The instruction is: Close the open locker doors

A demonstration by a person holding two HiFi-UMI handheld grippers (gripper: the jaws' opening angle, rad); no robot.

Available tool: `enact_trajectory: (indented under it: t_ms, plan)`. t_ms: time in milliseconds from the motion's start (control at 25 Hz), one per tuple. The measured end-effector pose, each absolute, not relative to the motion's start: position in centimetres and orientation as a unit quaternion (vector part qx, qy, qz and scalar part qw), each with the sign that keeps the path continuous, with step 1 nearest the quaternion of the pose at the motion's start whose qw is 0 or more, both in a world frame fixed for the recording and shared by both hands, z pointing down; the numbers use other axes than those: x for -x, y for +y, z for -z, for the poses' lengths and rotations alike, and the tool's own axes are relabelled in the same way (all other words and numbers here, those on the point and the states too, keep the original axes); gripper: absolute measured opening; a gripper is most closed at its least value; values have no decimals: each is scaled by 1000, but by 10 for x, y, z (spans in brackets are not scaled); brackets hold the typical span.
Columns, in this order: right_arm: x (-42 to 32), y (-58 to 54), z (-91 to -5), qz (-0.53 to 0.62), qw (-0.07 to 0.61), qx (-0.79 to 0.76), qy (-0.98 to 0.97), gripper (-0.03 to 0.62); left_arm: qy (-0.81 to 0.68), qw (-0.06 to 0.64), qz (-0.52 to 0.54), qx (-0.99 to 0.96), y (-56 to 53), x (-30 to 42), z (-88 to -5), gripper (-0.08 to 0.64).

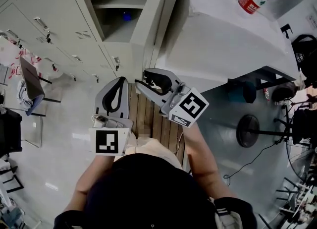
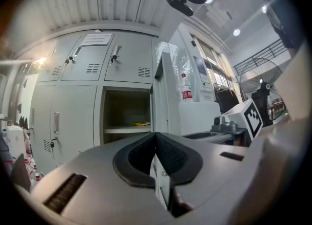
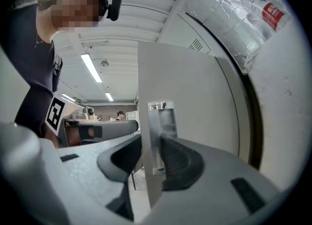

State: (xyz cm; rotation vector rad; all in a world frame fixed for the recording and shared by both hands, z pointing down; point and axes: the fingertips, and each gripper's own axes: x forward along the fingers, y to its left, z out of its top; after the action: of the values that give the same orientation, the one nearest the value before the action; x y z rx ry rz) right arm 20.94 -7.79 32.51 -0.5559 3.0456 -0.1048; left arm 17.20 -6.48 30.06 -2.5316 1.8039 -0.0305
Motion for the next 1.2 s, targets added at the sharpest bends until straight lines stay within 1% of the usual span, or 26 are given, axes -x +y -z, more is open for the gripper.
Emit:
enact_trajectory:
  t_ms: [360, 1200]
  plan:
    - [-172, -88, -325, 34, 19, 178, 983, 118, 597, 12, 8, 802, -68, -136, -304, 3]
    - [-97, -133, -327, 42, 28, 227, 973, 114, 580, 8, -5, 815, -106, -62, -304, 2]
